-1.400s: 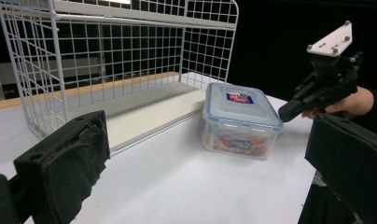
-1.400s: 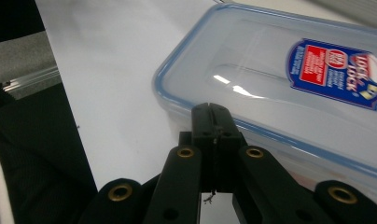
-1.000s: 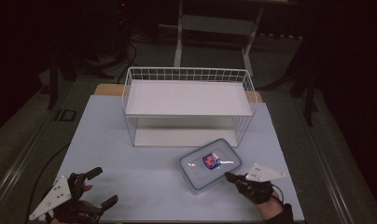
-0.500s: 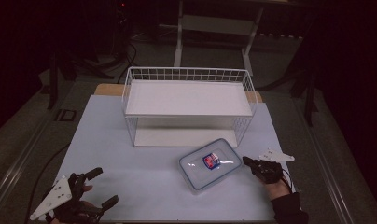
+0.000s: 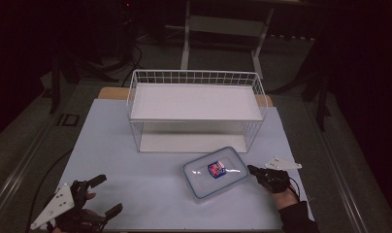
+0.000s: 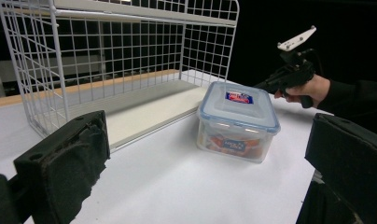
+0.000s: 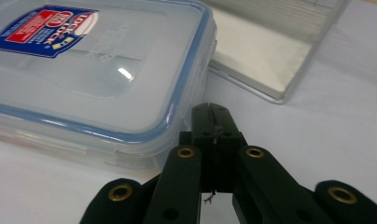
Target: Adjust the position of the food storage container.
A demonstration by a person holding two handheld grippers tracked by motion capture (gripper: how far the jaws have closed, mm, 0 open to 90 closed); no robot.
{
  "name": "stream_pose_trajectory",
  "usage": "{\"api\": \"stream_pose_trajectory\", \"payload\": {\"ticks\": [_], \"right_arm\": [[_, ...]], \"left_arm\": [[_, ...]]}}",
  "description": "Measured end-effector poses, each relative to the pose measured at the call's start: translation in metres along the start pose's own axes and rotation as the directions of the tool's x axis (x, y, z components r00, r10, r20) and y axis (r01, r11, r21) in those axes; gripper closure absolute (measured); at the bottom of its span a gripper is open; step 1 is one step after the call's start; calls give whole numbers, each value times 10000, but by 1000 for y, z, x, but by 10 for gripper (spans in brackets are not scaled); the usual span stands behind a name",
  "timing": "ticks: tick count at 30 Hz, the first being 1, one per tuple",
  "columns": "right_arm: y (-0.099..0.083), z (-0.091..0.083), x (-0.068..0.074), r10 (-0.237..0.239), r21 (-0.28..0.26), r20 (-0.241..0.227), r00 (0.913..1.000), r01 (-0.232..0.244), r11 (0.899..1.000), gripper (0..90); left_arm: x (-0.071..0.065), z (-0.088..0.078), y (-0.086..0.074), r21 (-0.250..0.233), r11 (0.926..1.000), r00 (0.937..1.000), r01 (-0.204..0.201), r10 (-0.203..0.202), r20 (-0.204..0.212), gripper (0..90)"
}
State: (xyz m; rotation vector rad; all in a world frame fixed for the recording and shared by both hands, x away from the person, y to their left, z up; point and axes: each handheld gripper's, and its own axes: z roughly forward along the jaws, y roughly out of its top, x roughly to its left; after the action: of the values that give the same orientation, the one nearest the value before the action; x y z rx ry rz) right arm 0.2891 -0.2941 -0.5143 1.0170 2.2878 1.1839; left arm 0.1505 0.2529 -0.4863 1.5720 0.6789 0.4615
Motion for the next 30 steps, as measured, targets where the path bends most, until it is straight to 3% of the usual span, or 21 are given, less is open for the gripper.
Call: {"api": "stream_pose_trajectory", "payload": {"ticks": [16, 25, 30], "right_arm": [[-6, -12, 24, -46, 30, -712, 9974, 48, 10000, 900], [-10, -22, 30, 131, -14, -1064, 9942, -133, 9999, 900], [-7, -28, 34, -60, -173, -896, 9960, 44, 9998, 900]], "left_arm": [[-1, 2, 0, 64, 10000, 10000, 24, -24, 52, 0], [-1, 3, -1, 82, 10000, 10000, 17, -18, 86, 0], [-2, 3, -1, 107, 9999, 10000, 1, -2, 87, 0]]}}
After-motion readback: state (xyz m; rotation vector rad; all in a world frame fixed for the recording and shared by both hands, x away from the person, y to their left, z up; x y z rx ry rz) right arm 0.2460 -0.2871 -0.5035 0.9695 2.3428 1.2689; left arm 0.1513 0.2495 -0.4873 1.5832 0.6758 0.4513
